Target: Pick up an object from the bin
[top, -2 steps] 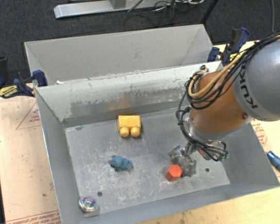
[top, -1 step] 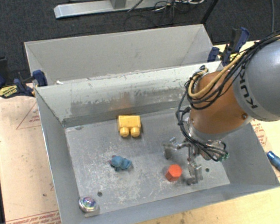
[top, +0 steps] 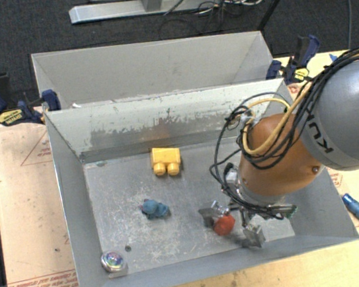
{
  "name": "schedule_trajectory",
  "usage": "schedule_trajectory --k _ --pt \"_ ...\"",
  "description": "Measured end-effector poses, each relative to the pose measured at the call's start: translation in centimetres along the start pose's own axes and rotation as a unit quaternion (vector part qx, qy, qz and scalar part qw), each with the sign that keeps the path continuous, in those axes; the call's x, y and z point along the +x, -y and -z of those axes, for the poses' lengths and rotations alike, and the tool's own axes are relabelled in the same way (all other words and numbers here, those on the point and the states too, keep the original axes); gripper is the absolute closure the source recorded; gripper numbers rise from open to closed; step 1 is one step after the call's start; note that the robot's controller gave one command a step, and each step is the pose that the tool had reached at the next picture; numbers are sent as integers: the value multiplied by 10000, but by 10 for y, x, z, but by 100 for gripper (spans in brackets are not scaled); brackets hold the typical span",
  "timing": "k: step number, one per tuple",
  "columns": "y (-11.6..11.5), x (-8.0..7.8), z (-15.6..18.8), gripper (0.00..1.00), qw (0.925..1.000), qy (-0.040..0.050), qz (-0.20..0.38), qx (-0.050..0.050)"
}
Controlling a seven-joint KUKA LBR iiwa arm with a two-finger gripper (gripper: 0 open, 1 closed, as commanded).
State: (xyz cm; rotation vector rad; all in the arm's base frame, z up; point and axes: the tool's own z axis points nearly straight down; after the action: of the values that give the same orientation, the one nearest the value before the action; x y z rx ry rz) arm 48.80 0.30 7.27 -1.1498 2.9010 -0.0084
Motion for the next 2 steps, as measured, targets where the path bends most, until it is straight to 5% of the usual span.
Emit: schedule_trajectory --k 1,2 --pt "58 -9 -3 0 10000 -60 -24 -36" --pt "6 -23 -4 0 9730 -66 2303 -97"
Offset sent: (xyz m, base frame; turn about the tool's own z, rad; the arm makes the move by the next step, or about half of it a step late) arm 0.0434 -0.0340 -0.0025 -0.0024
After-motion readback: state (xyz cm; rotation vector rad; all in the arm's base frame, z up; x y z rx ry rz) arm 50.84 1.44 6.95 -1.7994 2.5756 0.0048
